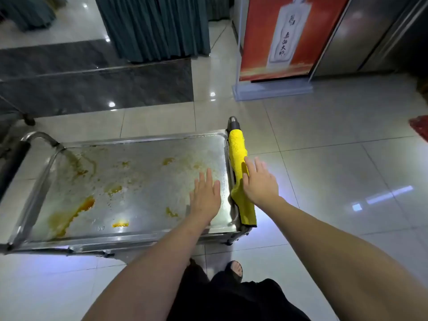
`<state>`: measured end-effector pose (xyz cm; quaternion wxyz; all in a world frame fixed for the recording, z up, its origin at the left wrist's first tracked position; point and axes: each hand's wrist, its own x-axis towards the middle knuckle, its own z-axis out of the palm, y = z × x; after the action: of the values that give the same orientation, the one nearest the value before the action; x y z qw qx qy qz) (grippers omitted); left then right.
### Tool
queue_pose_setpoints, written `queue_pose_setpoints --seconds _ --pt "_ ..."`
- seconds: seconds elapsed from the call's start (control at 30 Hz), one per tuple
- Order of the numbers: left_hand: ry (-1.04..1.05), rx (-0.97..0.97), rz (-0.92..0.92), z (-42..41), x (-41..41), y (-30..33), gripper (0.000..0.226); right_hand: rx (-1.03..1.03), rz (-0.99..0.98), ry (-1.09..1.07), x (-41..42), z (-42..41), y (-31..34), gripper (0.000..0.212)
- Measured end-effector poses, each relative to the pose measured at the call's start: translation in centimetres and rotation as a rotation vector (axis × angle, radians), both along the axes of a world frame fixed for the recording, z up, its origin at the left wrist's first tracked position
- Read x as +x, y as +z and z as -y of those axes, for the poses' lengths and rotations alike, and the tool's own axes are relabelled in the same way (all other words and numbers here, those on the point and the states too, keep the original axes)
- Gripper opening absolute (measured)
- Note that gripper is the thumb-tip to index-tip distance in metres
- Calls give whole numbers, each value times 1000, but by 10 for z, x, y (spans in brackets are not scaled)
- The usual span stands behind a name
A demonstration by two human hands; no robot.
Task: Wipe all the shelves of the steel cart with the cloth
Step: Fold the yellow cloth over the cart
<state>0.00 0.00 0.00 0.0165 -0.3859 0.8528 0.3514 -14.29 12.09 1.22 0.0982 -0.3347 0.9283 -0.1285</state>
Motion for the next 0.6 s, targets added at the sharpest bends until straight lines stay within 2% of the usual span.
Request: queue_pose_setpoints --seconds 0.1,0.23,0.43,0.6 --pt "62 137 -46 -1 -17 -3 60 -46 53 -27 -8 -1 3 50" --pt "178 398 -66 -5 -41 -4 54 -191 259 -129 -16 5 -1 44" --pt "286 501 -83 3 -70 -12 40 -233 480 -250 -32 7 -7 43" --pt "298 687 -128 12 -83 -25 18 -287 613 -323 -45 17 -22 37"
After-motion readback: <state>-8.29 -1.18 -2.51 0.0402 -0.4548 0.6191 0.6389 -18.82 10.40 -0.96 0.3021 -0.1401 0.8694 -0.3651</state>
